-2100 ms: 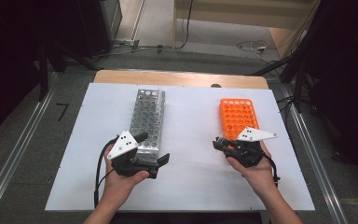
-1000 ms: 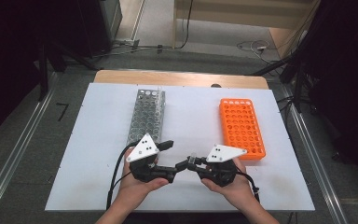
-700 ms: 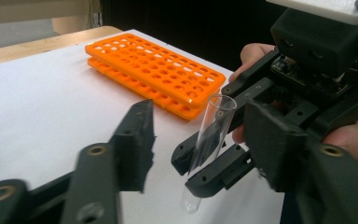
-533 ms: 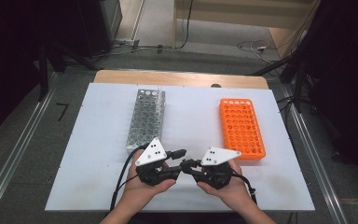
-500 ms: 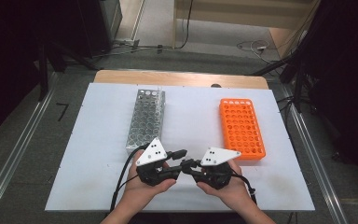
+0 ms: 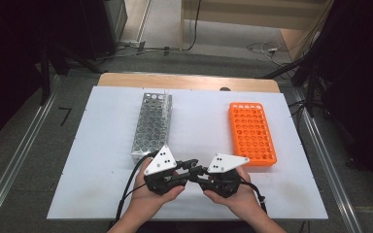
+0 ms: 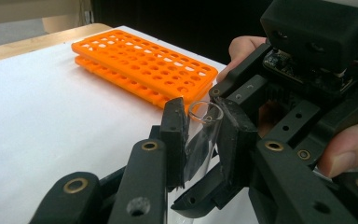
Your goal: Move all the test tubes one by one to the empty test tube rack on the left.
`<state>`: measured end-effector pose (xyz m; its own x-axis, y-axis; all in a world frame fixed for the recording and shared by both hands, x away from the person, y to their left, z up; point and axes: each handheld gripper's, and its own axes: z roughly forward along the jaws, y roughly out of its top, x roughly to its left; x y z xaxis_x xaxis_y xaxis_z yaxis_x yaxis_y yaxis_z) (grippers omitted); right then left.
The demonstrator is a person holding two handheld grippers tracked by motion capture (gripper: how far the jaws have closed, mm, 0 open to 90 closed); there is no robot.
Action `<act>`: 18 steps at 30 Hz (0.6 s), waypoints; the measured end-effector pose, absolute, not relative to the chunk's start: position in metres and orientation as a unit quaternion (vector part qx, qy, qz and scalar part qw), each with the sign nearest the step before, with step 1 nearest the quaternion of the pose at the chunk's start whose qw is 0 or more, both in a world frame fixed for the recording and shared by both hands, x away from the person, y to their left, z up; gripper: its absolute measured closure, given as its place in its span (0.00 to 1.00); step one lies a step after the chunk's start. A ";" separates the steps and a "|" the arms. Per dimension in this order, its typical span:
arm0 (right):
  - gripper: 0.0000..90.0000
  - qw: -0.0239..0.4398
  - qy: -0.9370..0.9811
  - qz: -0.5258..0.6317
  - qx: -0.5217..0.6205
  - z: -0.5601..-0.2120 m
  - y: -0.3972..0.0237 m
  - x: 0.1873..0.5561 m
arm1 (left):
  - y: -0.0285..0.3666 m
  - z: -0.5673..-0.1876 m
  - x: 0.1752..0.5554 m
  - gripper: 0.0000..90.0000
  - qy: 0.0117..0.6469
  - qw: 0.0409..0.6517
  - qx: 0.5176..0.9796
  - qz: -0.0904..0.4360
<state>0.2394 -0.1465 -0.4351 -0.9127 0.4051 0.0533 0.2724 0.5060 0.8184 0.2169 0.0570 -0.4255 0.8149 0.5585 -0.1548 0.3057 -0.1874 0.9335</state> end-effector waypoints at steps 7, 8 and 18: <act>0.82 0.074 0.864 0.457 0.195 -0.436 -0.146 0.240 | 0.060 -0.426 0.218 0.83 0.286 0.570 0.761 0.116; 0.82 0.073 0.864 0.457 0.196 -0.436 -0.146 0.240 | 0.060 -0.426 0.218 0.83 0.288 0.571 0.760 0.116; 0.38 0.071 0.856 0.473 0.197 -0.433 -0.154 0.239 | 0.068 -0.421 0.224 0.84 0.303 0.571 0.752 0.127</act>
<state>0.2394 -0.1538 -0.4333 -0.9122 0.4048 0.0640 0.2697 0.4754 0.8374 0.2241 0.0682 -0.4215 0.7838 0.6011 -0.1558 0.3121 -0.1645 0.9357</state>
